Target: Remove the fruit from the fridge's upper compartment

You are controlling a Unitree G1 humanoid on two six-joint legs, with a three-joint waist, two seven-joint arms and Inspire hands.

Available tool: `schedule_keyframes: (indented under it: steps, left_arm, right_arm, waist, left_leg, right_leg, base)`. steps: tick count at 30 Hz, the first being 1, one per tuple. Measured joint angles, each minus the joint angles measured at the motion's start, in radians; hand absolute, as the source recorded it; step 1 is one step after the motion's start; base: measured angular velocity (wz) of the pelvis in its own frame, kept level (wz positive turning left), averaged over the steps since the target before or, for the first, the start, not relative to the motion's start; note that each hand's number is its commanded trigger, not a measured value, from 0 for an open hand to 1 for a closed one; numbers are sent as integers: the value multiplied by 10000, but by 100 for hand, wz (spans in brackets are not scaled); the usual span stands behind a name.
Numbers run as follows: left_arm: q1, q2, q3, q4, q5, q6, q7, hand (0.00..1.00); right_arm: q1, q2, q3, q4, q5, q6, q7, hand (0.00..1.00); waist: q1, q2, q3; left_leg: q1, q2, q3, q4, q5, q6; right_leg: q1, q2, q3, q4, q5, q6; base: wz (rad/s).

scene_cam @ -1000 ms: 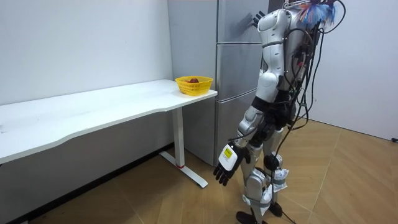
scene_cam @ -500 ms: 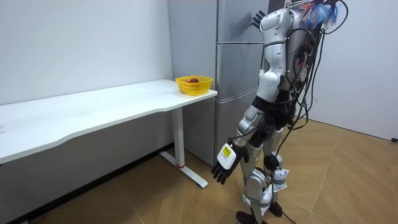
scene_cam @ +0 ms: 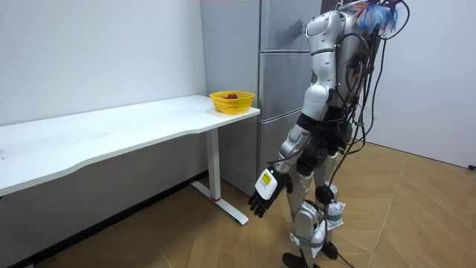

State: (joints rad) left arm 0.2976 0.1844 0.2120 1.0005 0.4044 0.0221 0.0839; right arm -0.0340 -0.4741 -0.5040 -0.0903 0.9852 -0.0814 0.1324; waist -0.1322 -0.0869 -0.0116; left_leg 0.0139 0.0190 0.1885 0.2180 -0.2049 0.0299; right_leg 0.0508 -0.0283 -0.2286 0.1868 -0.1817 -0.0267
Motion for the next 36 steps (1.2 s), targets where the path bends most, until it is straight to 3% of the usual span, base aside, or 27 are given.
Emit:
schedule_keyframes:
  steps: [5,11,14,18,25,28,30,36]
  left_arm:
    - [15,13,7,4,-53,-1,118,0]
    - [-94,13,-38,-69,-18,120,555,0]
    - [-175,53,-35,-73,-21,135,827,0]
    - [-243,50,-385,-103,-83,217,795,0]
    - [-314,-68,-704,26,-75,214,786,0]
    - [-299,-158,-713,27,-86,225,783,0]
    - [-287,-184,-787,27,-109,210,661,0]
    - [-247,-191,-782,93,-73,163,623,0]
  right_arm:
    - [376,2,-6,539,-1327,67,-1206,0]
    - [1359,89,-166,1189,-2938,186,-3166,0]
    - [1396,158,-186,2555,-3615,172,-4191,0]
    - [1731,942,32,3451,-4794,137,-5300,0]
    - [2080,2198,1215,6056,-4898,176,-5552,0]
    - [2091,2297,1624,7128,-5168,180,-5508,0]
    - [2090,2377,1854,7882,-5337,173,-5248,0]
    - [1981,2510,2596,10062,-6460,179,-5069,0]
  waist:
    - [-41,30,-1]
    - [-8,-19,65]
    - [44,-54,58]
    - [202,40,40]
    - [317,162,42]
    - [363,247,48]
    - [349,360,95]
    - [595,387,97]
  left_leg:
    - [112,11,43,-148,-3,-1]
    - [91,-10,72,-160,-2,0]
    - [135,-13,72,-184,0,-1]
    - [155,11,281,-211,4,-9]
    - [234,-6,270,-310,3,-9]
    - [288,-29,260,-353,2,-7]
    - [321,-55,221,-360,3,-4]
    - [375,-79,162,-360,1,-1]
  right_leg:
    - [47,9,72,27,9,-2]
    - [-23,-3,119,-23,-12,12]
    - [4,2,124,-28,-12,14]
    - [-10,43,327,-29,-7,11]
    - [10,66,387,-184,13,40]
    - [47,37,348,-172,5,54]
    - [168,20,330,-190,1,65]
    - [183,6,318,-181,-58,99]
  base:
    - [-6]
    - [0]
    - [0]
    - [-15]
    - [-1]
    - [0]
    - [4]
    - [2]
